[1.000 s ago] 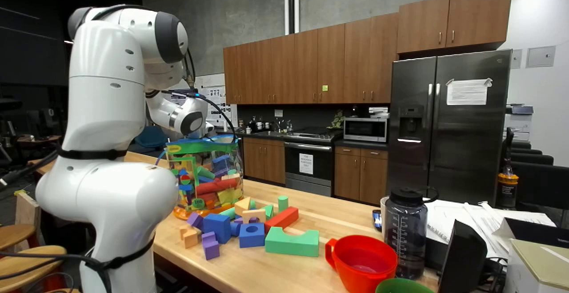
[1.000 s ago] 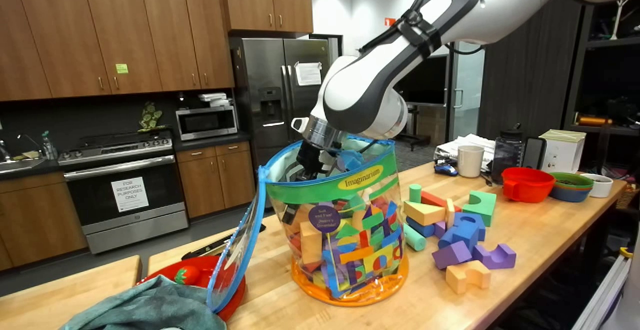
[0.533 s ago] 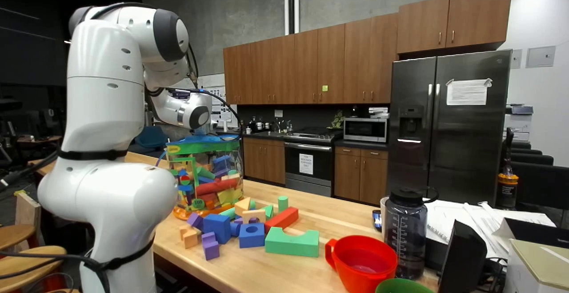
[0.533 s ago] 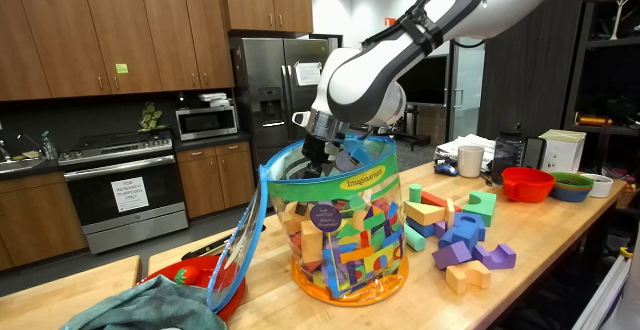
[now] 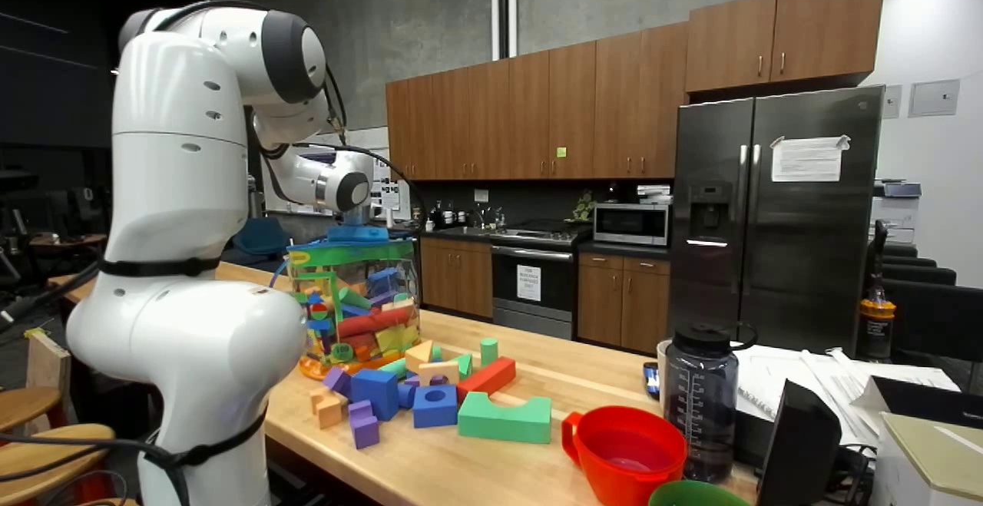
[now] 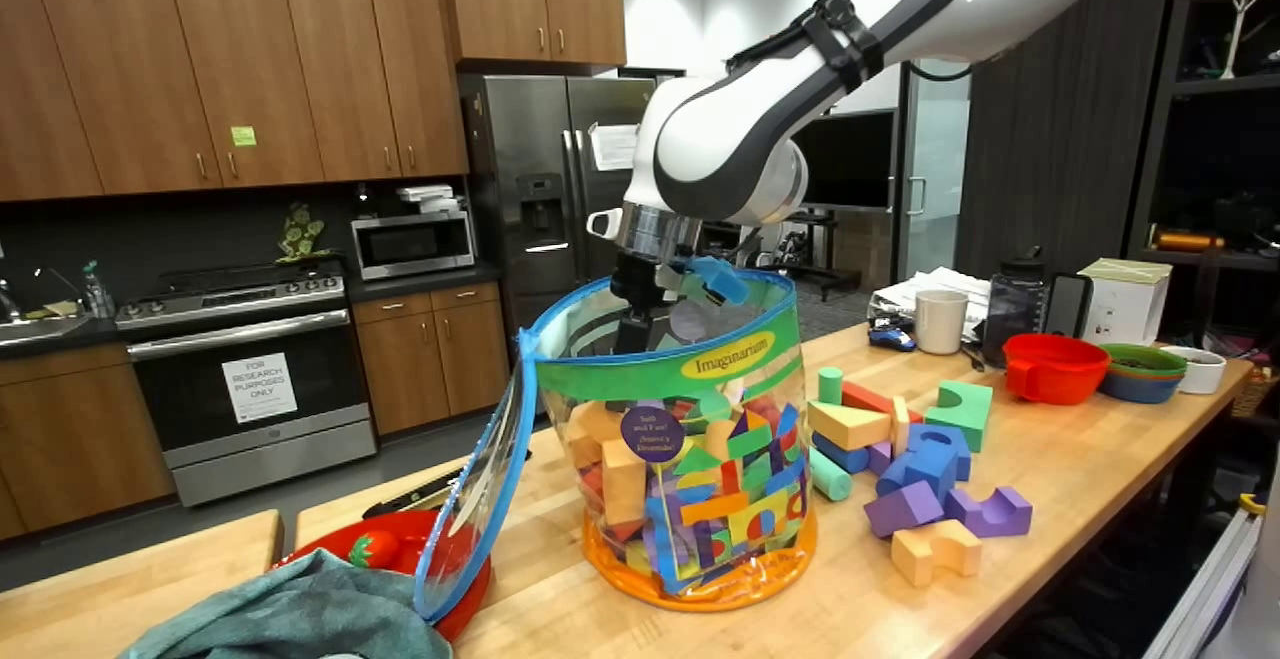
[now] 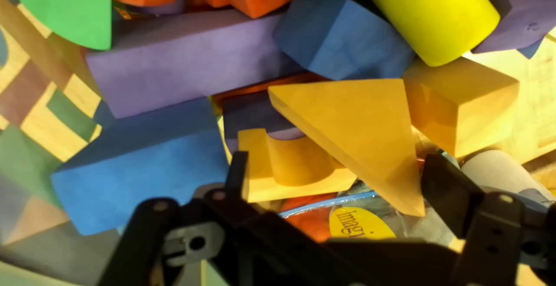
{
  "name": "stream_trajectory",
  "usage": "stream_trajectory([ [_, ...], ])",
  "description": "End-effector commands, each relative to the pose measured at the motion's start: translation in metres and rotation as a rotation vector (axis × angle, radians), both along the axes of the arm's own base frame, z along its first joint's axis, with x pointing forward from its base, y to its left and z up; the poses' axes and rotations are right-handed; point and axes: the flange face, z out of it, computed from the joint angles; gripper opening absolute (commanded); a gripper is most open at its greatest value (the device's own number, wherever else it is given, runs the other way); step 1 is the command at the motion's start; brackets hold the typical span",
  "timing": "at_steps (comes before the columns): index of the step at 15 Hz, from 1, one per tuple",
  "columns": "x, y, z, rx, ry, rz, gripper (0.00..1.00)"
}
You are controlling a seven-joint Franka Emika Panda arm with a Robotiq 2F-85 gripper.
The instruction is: Take the yellow block out of the bag
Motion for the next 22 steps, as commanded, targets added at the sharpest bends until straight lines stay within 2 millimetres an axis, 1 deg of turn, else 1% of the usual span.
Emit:
stream_trajectory([
  [1, -0.004, -0.002, 0.007, -0.013, 0.014, 0.006, 1.00],
  [5, -0.012, 0.005, 0.002, 0.007, 0.052, -0.016, 1.00],
  [8, -0.020, 0.013, -0.004, 0.069, 0.053, -0.051, 1.00],
  [11, -0.023, 0.017, -0.007, 0.097, 0.053, -0.066, 1.00],
  [14, -0.025, 0.017, -0.009, 0.097, 0.034, -0.065, 1.00],
  [22, -0.028, 0.011, -0.023, 0.086, 0.001, -0.071, 1.00],
])
